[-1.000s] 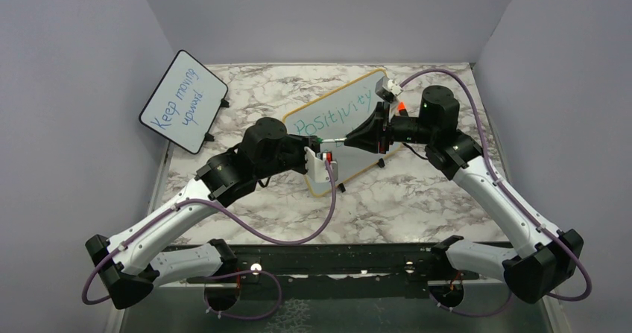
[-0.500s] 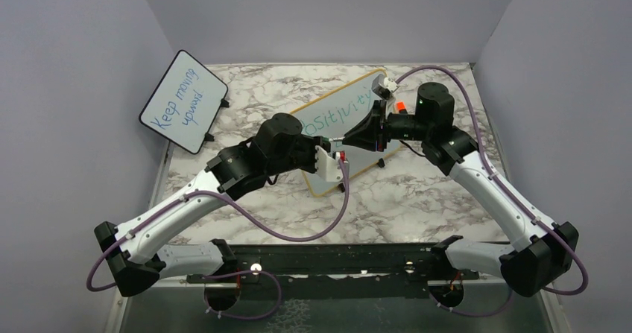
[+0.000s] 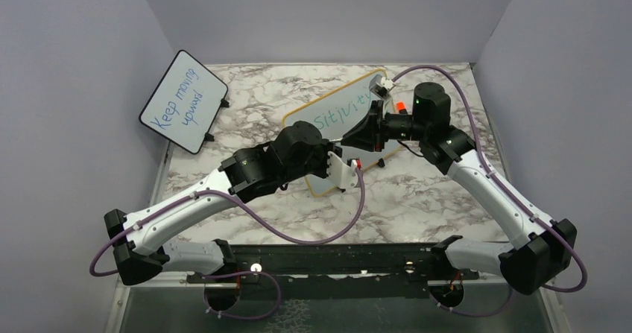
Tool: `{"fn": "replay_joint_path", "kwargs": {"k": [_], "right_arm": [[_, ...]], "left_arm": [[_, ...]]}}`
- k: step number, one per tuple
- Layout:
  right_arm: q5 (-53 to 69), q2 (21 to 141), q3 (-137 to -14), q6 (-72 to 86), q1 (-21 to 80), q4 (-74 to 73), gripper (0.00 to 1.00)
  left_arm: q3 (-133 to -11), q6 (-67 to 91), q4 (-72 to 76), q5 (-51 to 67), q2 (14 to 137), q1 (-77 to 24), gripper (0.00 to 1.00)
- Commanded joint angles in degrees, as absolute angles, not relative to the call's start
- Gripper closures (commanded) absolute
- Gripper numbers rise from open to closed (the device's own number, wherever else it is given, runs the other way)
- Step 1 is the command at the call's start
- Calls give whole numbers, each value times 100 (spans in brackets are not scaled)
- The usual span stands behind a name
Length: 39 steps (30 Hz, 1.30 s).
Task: Write a sentence on the whiteboard
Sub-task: Close the whiteboard marker at the center of the board.
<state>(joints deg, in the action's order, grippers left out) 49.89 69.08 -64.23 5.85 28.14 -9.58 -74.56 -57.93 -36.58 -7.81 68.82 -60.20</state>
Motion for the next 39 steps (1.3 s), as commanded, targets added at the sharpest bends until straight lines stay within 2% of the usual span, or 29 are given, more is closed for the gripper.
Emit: {"fn": "replay_joint_path", "kwargs": {"k": [1,8,12,20,23,33,39], "right_arm": [[4756,7146,-6508,764,3009,-877,100],[4542,7148,-6521,818,3026,-1156,100],[4011,6921,-6355,794,3015,-1163,100],[4355,6763,-6018,863,3015,-761,100],[4442,6733,-5938,910,3017,-660,100],[4769,6571,-5832,1052,3015,-572,100],[5000,6548,-5807,1157,3016,-463,100]], "left_arm": [[-7816,-5860,-2688,-270,6984,-6421,100],[-7758,-5791,-2593,-450,6954,-6475,100],[-7531,-5538,-2617,-744,6618,-6466,100],[-7308,-4573,-3534,-1488,6176,-6441,60],[-7115,-4274,-3678,-1389,6101,-6375,53],[-6780,-4111,-3698,-1226,6183,-6129,49],[-6804,-4105,-3407,-612,6364,-5645,49]]}}
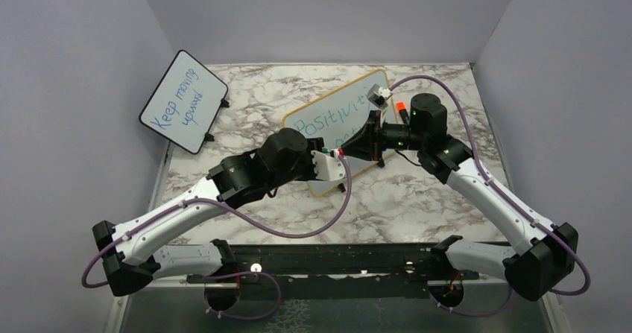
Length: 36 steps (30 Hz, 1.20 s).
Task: Write a sentence on the whiteboard
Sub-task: Close the whiteboard marker at the center of the board.
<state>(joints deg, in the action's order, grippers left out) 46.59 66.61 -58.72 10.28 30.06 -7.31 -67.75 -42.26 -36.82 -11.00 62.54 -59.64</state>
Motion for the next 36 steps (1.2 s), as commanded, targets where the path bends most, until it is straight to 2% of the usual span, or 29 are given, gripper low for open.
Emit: {"fn": "replay_joint_path", "kwargs": {"k": [1,6,15,17,27,36], "right_arm": [[5025,6548,-5816,1160,3015,-463,100],[5143,6552,-5845,1158,3015,-469,100],[5289,6602,-5854,1263,3015,-334,100],[5329,6592,-5845,1295,3017,-284,100],[5437,6645,-5857,1345,3015,-329,100],[5399,6836,-5921,1485,3024,-395,99]], "left_arm": [[-6829,-4104,-3388,-432,6396,-5542,49],[-6954,-4118,-3291,176,6461,-5195,50],[-7098,-4122,-3220,782,6630,-5186,51],[-7110,-4164,-3217,763,6665,-5186,57],[-7184,-4297,-3239,1052,6654,-5186,100],[-7522,-4280,-3244,1251,6886,-5452,100]]}}
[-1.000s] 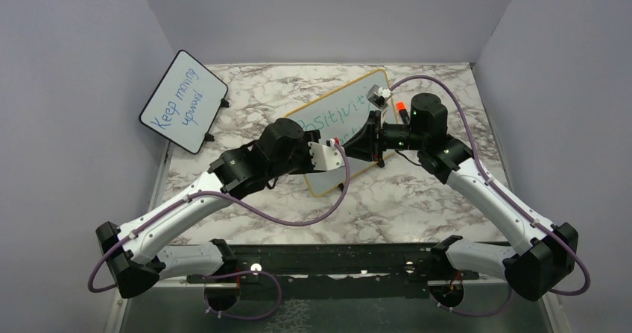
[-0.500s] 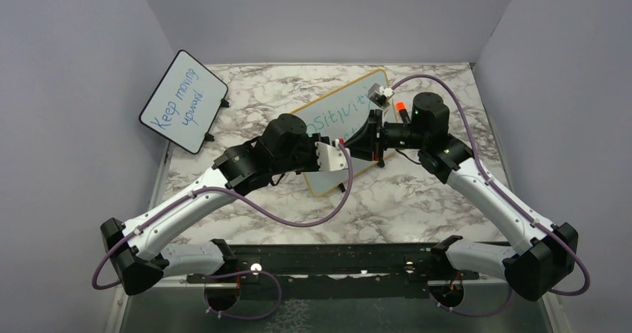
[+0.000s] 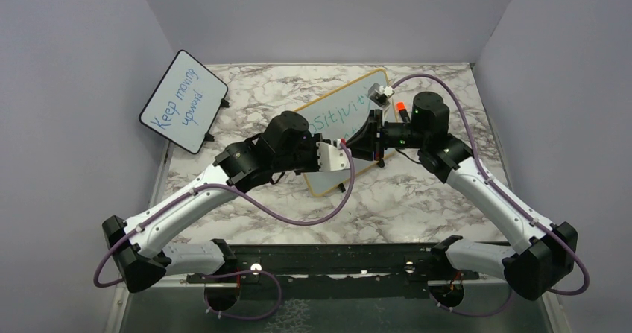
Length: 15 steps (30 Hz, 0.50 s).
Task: Write a sentence on the whiteboard
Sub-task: Close the whiteboard marker at the center of the board.
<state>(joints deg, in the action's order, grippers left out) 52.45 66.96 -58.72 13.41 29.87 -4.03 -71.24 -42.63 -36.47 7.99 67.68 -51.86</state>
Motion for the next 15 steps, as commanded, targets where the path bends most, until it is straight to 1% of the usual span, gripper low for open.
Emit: {"fn": "replay_joint_path", "kwargs": {"k": [1,7,14,15], "right_arm": [[5397,6868,-5942,1501,3023,-416,100],[5412,7097,-6050,1428,3108,-681,100],[5312,7095,-5915,1388,3120,-744,100],[5206,7093,-5878,1391,3120,-774,100]], "left_arm": [[-7557,-4280,-3231,1245,6910,-5491,100],[-7564,-4251,-3002,1111,6944,-5537,100],[-7317,-4179,-2848,958,6843,-5546,100],[-7220,-4162,-2826,887,6796,-5546,97]]}}
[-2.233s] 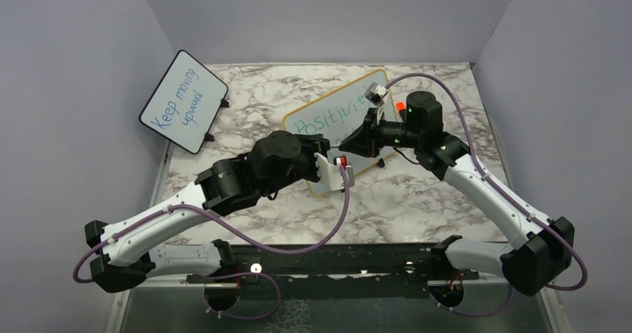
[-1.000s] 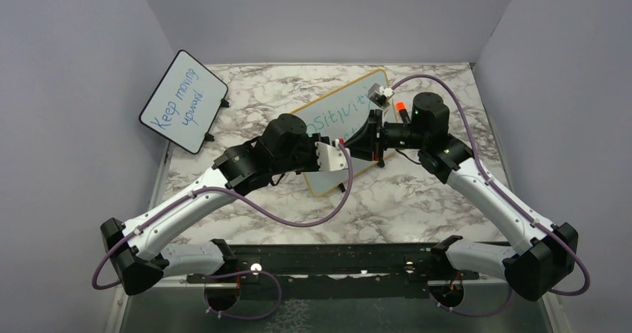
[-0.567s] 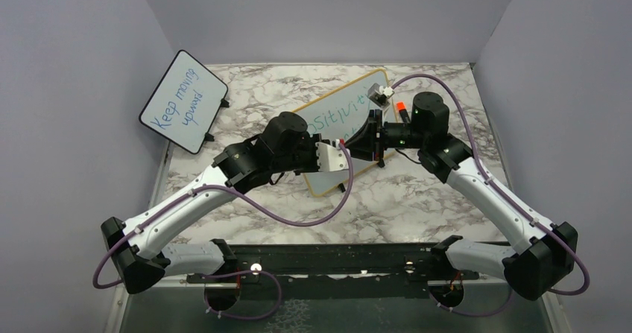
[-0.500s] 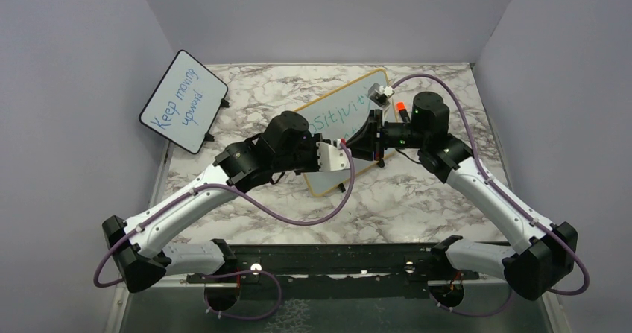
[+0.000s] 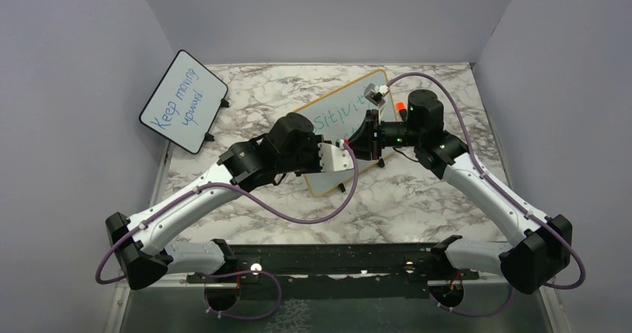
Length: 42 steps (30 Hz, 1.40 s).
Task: Write a sentence on the whiteboard
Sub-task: Close the whiteboard marker at the center of the board, then place the whiteboard marker at the center of the board.
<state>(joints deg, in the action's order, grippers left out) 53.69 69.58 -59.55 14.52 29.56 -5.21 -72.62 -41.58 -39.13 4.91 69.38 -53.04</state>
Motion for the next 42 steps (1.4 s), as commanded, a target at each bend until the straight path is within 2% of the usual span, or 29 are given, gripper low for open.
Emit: {"fn": "replay_joint_path", "kwargs": {"k": [1,3,6,8,12,16,21,23,32,36,38,42], "right_arm": [[5117,7088,-5846,1364,3125,-853,100],[4886,7032,-5787,1291,3116,-1008,100],[4600,6870,-5578,1265,3112,-1029,100],[4350,6803,-5461,1192,3098,-1167,100],[4106,6730,-5069,1085,3059,-1258,99],[4086,6723,-4541,963,3059,-1192,99],[3907,6815,-3791,1025,3063,-876,100],[3944,6834,-3518,1233,3061,-602,100],[3250,7174,-2736,1809,3065,-53,99],[2842,7233,-2609,2026,3060,-49,89],[2480,7198,-2569,2156,3062,-45,78],[1777,6957,-2566,2310,3059,-291,64]], "left_arm": [[-7138,-4127,-2813,778,6727,-5546,92],[-6973,-4051,-2818,562,6580,-5546,83],[-6647,-3835,-2826,170,6274,-5546,61],[-6430,-3629,-2821,-100,6045,-5538,54],[-6072,-2944,-2767,-867,5710,-5529,47],[-5812,-2089,-2629,-1823,5566,-5515,25],[-5538,-1052,-2374,-2607,5367,-5203,4],[-5468,-667,-2413,-2659,5314,-4887,1],[-4771,910,-2216,-2453,4872,-3624,1],[-4132,1548,-1898,-2536,4385,-3314,1],[-3871,1741,-1864,-2596,4242,-3243,1],[-3627,1932,-1815,-2947,4019,-3225,1]]}}
